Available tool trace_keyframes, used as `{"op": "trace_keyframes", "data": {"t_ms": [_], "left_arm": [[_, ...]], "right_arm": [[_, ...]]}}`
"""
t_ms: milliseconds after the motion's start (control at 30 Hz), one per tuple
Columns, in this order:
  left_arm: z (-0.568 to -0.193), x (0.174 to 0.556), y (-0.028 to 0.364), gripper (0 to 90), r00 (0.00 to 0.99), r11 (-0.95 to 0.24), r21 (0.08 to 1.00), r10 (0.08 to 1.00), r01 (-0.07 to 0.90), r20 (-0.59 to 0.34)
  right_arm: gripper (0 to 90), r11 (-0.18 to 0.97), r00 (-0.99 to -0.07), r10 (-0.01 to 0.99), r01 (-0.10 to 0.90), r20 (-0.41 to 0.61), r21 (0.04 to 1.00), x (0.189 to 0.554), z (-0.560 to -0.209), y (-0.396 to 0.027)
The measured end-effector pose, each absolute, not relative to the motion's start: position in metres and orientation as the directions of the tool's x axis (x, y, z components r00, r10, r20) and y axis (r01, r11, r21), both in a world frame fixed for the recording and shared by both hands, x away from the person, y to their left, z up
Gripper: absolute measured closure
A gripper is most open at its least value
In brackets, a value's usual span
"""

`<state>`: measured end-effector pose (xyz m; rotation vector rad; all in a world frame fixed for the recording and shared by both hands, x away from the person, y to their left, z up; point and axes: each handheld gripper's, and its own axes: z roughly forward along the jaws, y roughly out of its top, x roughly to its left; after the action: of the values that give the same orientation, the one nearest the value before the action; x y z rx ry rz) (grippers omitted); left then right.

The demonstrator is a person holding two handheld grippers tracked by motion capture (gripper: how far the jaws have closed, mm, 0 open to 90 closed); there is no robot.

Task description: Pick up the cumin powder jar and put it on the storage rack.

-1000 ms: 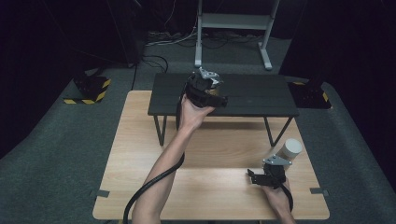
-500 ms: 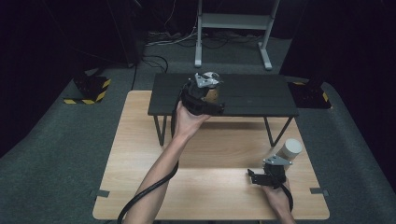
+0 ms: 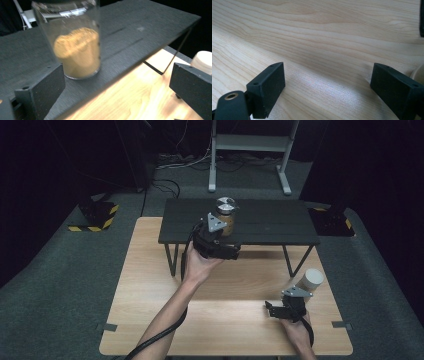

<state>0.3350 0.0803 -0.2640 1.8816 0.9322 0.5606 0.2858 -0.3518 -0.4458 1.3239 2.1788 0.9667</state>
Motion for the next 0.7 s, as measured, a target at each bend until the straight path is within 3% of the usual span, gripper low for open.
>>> {"op": "trace_keyframes", "data": {"t_ms": [700], "left_arm": [[-0.312, 0.279, 0.082, 0.4, 0.642, -0.321, 0.897, 0.765, 0.304, 0.056]], "right_arm": [[11.7, 0.320, -0.466, 0.885, 0.596, -0.007, 0.736, 0.285, -0.446, -0.350]]}}
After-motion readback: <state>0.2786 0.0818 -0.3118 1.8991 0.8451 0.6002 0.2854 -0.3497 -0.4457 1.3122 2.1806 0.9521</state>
